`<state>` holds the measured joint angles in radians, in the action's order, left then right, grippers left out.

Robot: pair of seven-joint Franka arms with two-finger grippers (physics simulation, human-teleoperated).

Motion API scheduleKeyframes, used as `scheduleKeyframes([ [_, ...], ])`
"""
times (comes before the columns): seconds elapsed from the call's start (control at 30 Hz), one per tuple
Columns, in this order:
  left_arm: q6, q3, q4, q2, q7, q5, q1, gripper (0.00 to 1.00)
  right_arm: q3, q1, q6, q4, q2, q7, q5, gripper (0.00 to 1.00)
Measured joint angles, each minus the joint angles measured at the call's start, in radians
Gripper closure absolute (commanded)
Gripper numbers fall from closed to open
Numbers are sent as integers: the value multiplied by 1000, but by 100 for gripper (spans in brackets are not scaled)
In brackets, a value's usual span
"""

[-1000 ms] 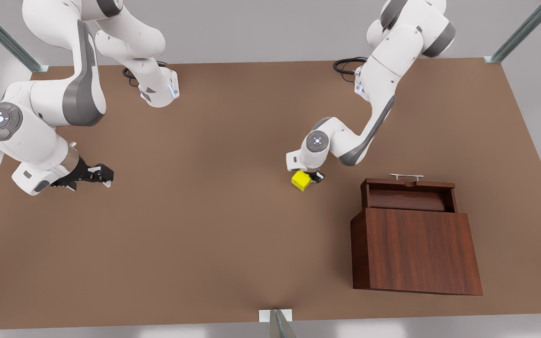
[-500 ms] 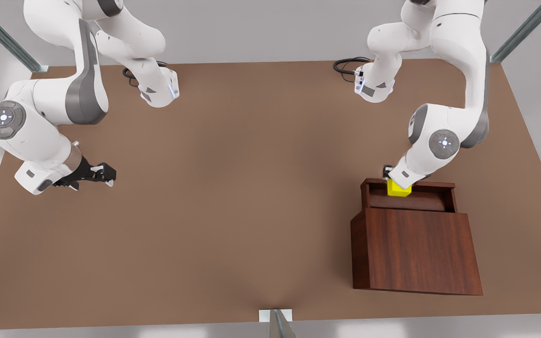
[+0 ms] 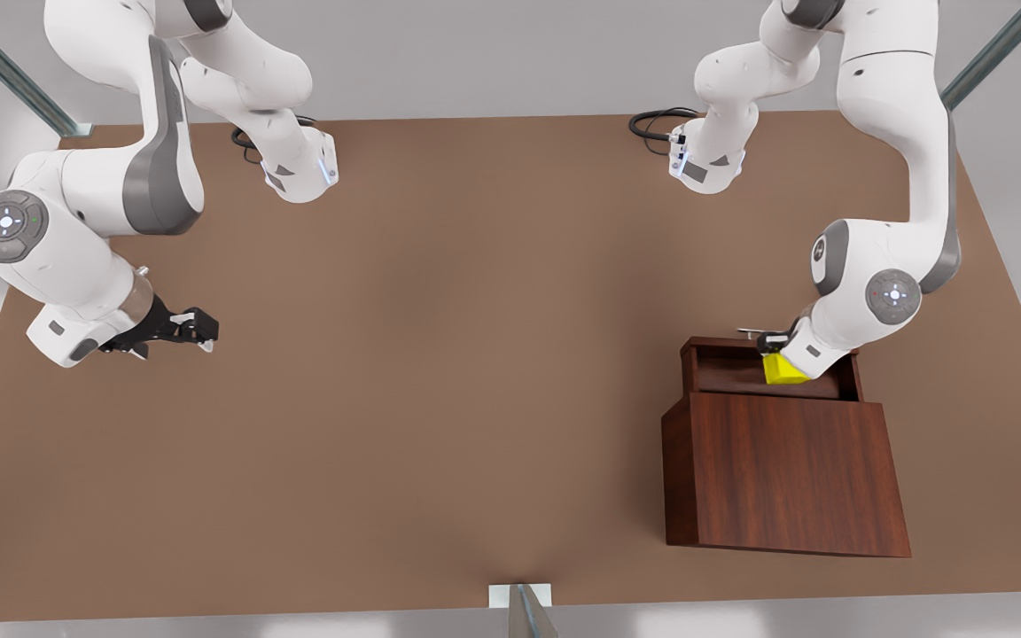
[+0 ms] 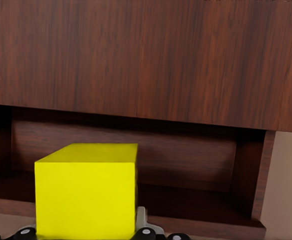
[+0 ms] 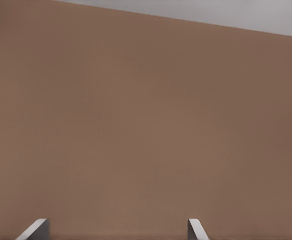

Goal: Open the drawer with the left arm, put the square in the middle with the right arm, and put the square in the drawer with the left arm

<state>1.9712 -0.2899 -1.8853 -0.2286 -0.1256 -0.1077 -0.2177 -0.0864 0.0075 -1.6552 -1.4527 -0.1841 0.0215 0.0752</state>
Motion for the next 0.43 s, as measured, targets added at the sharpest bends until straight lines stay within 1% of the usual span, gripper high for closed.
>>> scheduleKeyframes([
  [0.13,-1,0,1,1,-4,7,0,0,0,1,0,0,0,2,0,0],
  [0.17,-38,-2,56,10,-10,7,-1,0,0,1,0,0,0,2,0,0],
  [0.2,-161,-16,126,27,-10,8,9,0,-1,0,0,0,0,2,0,0],
  [0.23,-331,-55,249,41,-3,6,25,0,-1,0,0,0,0,2,0,0],
  [0.27,-414,-87,321,47,-1,3,40,0,-1,0,0,0,0,2,0,0],
  [0.33,-471,-87,364,93,1,-2,54,0,-1,0,0,0,2,2,0,0],
  [0.4,-504,-81,369,91,1,-3,41,0,-1,0,0,0,2,2,0,0],
  [0.43,-520,-81,401,74,0,-3,44,0,-1,0,0,0,1,2,0,0],
])
